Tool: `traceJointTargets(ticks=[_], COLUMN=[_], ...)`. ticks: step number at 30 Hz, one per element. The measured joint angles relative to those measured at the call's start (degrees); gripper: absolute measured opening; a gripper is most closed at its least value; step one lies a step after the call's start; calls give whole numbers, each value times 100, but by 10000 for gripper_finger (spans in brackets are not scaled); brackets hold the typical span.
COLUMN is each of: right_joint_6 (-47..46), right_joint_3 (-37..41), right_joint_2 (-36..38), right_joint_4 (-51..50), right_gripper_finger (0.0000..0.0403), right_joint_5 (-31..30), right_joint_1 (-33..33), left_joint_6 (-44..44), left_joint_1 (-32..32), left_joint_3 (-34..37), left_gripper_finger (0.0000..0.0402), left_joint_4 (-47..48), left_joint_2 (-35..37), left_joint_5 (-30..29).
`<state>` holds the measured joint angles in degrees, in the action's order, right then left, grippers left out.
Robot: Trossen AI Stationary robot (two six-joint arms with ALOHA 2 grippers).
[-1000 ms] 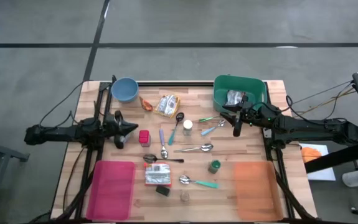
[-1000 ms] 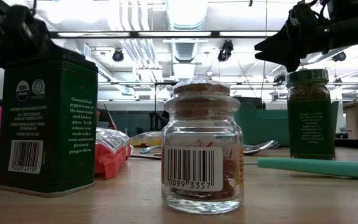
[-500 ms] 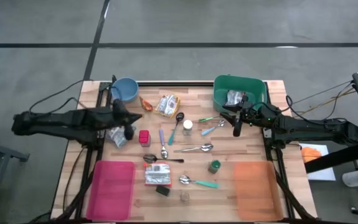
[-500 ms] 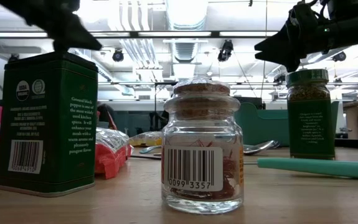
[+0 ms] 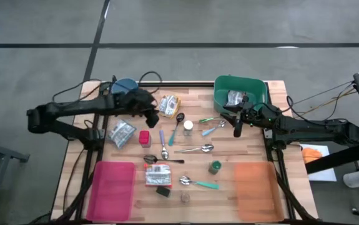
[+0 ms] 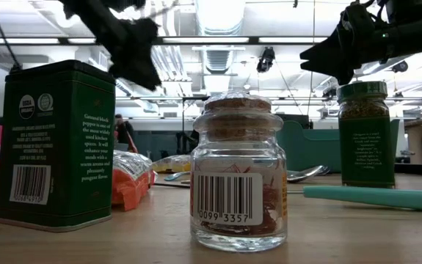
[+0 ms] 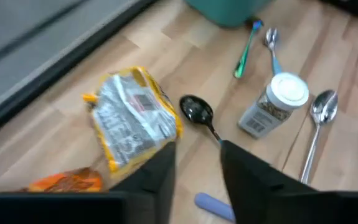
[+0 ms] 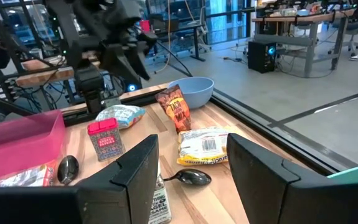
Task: Pick & Place Food Item
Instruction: Put the yellow noodle pack into the green bin
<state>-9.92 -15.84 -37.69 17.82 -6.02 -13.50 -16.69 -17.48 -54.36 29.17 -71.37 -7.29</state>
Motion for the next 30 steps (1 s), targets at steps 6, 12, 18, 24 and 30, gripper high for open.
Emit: traceJointTargets(ticks=[6, 12, 18, 24, 30], right_joint_6=[-7, -10, -2, 0, -9], right_joint_3=[0, 0, 0, 0, 0], right_joint_2=[0, 0, 0, 2, 2], right_joint_4=[0, 0, 0, 0, 0], right_gripper_finger=[187, 187, 187, 187, 187], right_joint_5=[0, 0, 0, 0, 0], right_joint_1=[0, 0, 2, 0, 0], left_joint_6=[-160, 280, 1348, 1893, 2908], left_joint_1=[-654, -960, -681, -387, 58], left_joint_3=[-451, -559, -581, -428, -412], left_gripper_finger=[225, 234, 234, 234, 234], left_joint_4=[65, 19, -275, -749, -843], left_joint_2=[-782, -1565, -2197, -2614, -2780], left_joint_5=[605, 1312, 1129, 695, 64])
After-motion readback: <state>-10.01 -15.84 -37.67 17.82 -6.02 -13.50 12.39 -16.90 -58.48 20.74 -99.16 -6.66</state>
